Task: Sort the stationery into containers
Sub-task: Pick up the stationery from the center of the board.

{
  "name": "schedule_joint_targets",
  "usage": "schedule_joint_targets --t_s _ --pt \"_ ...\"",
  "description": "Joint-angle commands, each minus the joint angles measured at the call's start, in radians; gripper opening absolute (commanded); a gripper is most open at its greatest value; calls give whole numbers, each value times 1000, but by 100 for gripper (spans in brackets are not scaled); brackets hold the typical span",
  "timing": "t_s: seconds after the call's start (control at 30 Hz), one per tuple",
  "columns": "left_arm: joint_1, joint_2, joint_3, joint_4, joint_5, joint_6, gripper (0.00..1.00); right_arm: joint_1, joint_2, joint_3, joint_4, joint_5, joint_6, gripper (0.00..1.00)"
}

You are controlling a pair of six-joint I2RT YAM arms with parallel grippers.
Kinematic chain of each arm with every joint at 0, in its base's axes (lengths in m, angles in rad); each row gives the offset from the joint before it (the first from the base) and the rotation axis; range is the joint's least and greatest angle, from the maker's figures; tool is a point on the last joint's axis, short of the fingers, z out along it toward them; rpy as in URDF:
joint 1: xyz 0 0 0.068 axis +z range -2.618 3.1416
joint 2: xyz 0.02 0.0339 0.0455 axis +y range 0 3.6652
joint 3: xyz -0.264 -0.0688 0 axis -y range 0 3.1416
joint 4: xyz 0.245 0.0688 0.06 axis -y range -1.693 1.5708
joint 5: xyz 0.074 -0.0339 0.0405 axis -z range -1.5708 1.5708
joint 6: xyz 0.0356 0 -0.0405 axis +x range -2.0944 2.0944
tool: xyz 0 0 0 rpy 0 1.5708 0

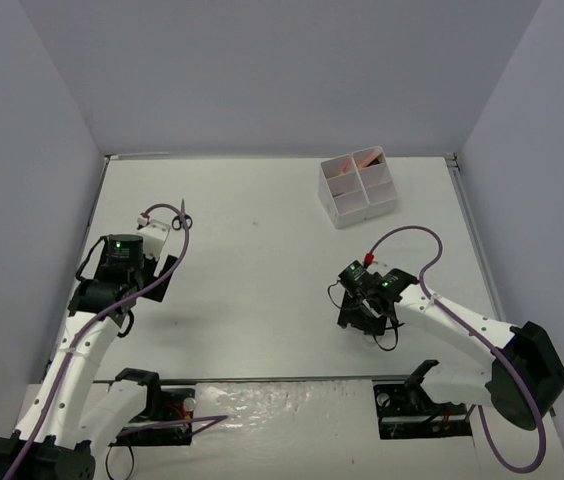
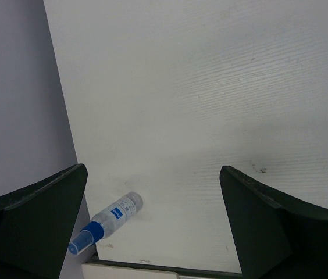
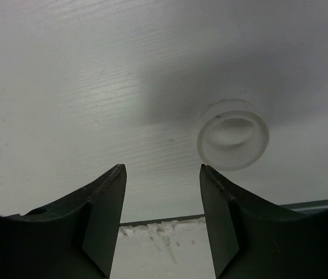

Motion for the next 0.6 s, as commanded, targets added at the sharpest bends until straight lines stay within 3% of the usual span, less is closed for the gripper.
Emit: schedule_joint_targets --t_s 0.0,0.57 --pt "16 -16 46 32 -4 -17 97 5 -34 55 -116 146 41 53" --pt "48 -6 69 19 5 -30 97 24 48 -65 -4 168 57 49"
